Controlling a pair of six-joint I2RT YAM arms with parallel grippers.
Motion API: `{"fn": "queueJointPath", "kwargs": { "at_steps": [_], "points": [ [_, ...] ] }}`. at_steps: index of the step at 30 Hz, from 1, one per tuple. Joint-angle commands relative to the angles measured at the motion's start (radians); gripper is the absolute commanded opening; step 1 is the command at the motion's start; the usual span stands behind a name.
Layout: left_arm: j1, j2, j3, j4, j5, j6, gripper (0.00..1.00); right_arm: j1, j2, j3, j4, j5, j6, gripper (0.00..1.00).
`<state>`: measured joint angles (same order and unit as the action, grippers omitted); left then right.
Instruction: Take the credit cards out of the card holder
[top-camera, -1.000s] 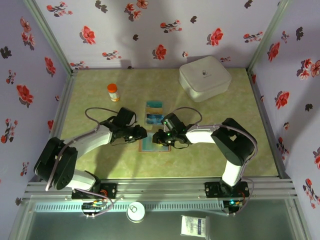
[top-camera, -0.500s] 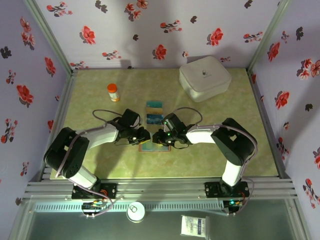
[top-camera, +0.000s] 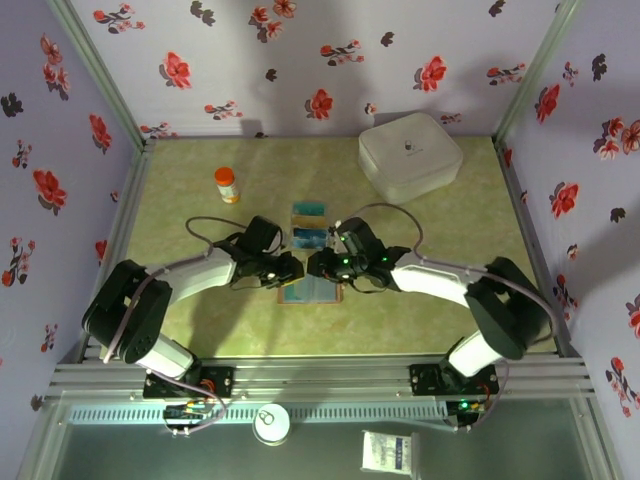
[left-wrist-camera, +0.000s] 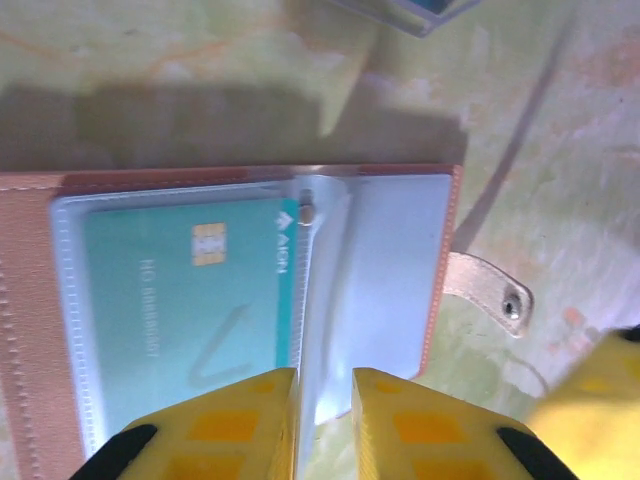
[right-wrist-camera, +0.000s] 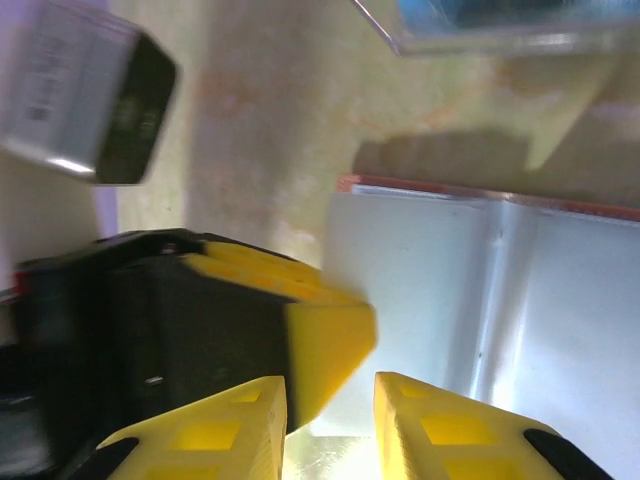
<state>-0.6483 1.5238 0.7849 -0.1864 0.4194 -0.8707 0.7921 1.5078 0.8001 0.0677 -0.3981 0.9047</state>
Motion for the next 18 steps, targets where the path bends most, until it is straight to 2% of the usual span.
{"fn": "queueJointPath", "kwargs": {
  "at_steps": [1, 11, 18],
  "points": [
    [-0.029, -0.007, 0.044, -0.027, -0.007, -0.017, 0.21, -0.015, -0.074, -0.004, -0.131, 0.076, -0.052, 0.30],
    [-0.121, 0.102, 0.143, -0.016, -0.022, -0.033, 0.36, -0.056, -0.228, -0.042, -0.245, 0.128, -0.088, 0.32],
    [-0.149, 0.191, 0.202, -0.010, -0.024, -0.031, 0.47, -0.068, -0.286, -0.061, -0.297, 0.153, -0.102, 0.37]
  ]
}}
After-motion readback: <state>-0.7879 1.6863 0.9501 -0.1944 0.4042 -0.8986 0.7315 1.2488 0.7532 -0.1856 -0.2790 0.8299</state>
